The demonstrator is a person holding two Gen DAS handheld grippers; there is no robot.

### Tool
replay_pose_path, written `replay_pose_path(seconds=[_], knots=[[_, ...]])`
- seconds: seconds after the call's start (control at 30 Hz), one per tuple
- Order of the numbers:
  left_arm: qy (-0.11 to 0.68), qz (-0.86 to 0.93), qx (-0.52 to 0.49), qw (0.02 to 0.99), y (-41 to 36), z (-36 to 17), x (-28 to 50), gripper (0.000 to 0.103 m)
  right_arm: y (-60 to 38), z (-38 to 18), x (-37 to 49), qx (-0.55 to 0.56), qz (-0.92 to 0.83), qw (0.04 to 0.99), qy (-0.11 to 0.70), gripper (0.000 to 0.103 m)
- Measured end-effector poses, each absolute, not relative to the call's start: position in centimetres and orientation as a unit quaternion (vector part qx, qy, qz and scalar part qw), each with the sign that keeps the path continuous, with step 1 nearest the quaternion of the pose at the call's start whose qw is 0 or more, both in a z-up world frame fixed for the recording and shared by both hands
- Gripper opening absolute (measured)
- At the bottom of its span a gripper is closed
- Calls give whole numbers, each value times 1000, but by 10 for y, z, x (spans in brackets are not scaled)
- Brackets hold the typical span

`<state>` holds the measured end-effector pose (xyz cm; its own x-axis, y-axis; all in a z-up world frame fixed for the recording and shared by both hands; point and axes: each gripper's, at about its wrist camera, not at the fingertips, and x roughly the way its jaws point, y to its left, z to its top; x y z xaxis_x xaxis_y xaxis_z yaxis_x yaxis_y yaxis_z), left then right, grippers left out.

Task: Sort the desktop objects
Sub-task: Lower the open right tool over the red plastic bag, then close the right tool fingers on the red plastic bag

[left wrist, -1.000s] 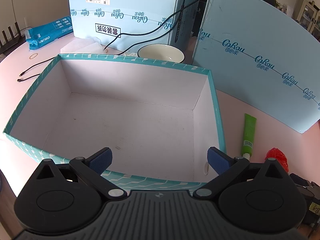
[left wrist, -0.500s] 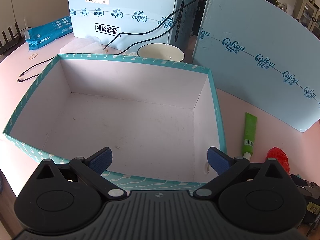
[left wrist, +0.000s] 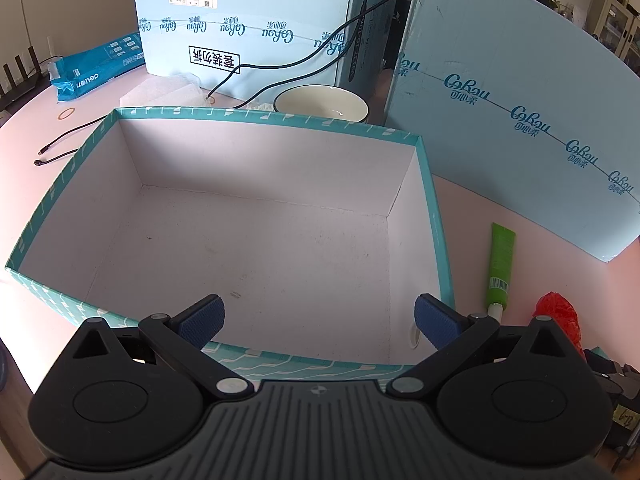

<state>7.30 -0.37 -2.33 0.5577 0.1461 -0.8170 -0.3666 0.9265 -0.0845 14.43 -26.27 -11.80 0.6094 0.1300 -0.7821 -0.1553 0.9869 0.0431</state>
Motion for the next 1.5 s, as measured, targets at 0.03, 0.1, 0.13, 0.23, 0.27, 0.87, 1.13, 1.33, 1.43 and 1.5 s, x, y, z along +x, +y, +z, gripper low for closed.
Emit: replay_pose_path(seconds=[0.03,0.1,0.13,0.23,0.27,0.87,1.13,1.33,1.43,1.5], knots=[[447,147,-123,874,-3,-23,73,102,-263,-118,144,-15,79,897,435,103],[447,146,-123,874,-3,-23,73,102,-263,-118,144,-16,78,897,434,103],[447,146,-123,874,-3,-23,73,102,-262,-118,144,-17,78,897,434,103],[447,146,-123,874,-4,-23,73,102,-263,-118,143,-15,75,899,432,103],[447,146,-123,874,-4,-23,73,102,-263,-118,143,-14,75,898,432,103],[448,146,-121,874,-4,-24,73,102,-261,-126,142,-30,73,897,435,103],[449,146,-119,873,-4,-24,73,102,-258,-128,142,-46,71,895,437,103],[451,146,-115,873,-5,-25,74,102,-256,-130,147,-51,68,892,443,103],[451,146,-117,873,-4,-25,75,102,-251,-132,148,-72,68,887,451,103],[451,146,-118,873,-4,-25,75,102,-252,-132,147,-69,67,887,451,103]])
